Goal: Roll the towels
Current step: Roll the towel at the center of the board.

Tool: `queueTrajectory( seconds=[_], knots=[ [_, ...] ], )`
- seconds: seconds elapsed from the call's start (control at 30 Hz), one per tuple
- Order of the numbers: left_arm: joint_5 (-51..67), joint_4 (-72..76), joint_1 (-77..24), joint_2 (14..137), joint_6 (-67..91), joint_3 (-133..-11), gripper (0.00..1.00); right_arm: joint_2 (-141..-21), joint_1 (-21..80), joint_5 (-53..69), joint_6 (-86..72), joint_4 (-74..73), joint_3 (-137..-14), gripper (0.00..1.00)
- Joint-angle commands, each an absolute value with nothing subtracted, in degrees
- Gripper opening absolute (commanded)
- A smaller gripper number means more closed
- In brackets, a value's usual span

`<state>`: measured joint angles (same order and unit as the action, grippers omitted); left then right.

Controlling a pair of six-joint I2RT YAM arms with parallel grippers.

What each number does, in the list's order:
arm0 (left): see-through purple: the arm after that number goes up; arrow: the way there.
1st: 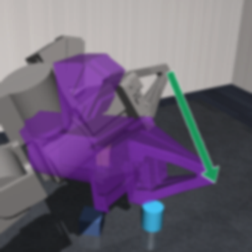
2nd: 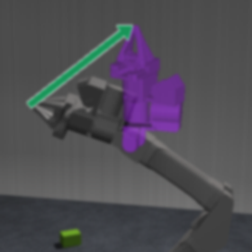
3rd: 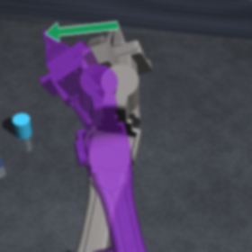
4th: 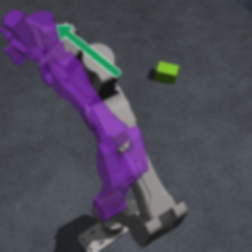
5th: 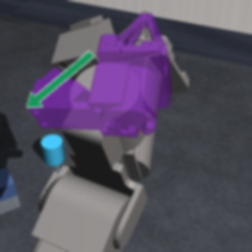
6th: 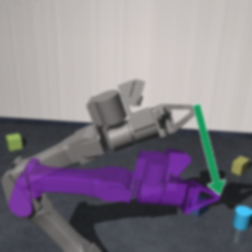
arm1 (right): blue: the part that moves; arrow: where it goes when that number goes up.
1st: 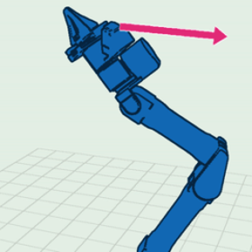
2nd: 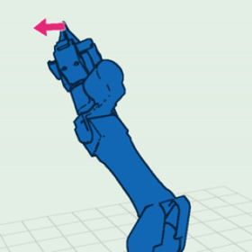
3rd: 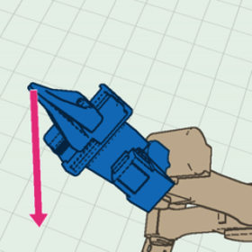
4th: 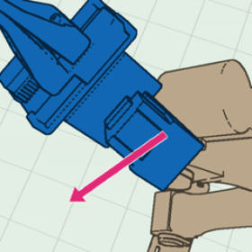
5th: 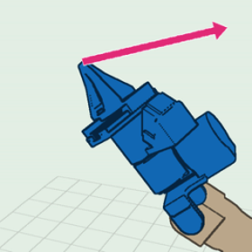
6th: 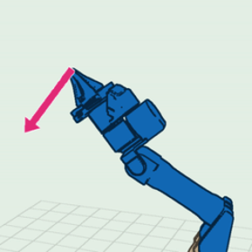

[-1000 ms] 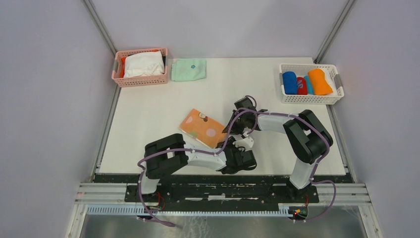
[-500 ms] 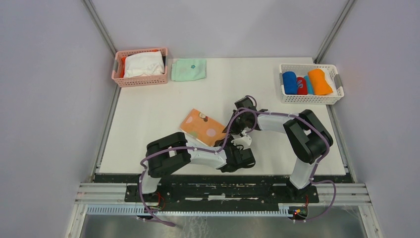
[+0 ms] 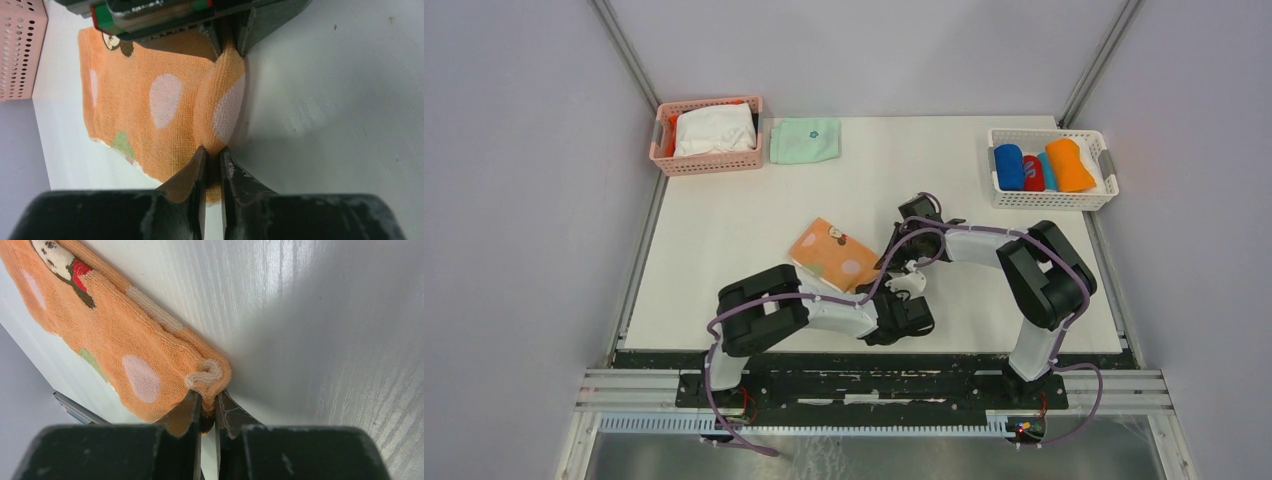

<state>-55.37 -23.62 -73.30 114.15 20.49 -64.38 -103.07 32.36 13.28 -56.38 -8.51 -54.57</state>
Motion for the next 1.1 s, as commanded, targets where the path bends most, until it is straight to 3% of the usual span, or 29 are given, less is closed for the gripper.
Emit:
queueTrajectory(
  seconds=[0.0,0.17,0.4,0.77,1.07],
  knots=[
    [-45.1,-24.6,-71.2,112.2,24.2,-61.4,0.15,-99.9,31.4,12.6,-53.0,-11.2,-55.7,0.17],
    [-32.4,-21.2,-68.3,105.0,24.9,-59.3,0.10,-94.4,29.3,14.0,-51.2,-11.0,-55.0,0.34],
    [-2.2,-14.2,-56.6,97.2,28.0,-54.7,0.09,-87.4,27.4,14.7,-48.8,-9.4,-51.8,0.49],
    [31.4,5.1,-36.3,96.5,43.6,-42.6,0.09,-87.3,27.1,20.9,-52.9,7.1,-41.0,0.55],
    [37.8,13.1,-29.2,99.7,53.3,-37.6,0.09,-96.2,29.6,23.7,-58.9,20.0,-40.6,0.57]
  ],
)
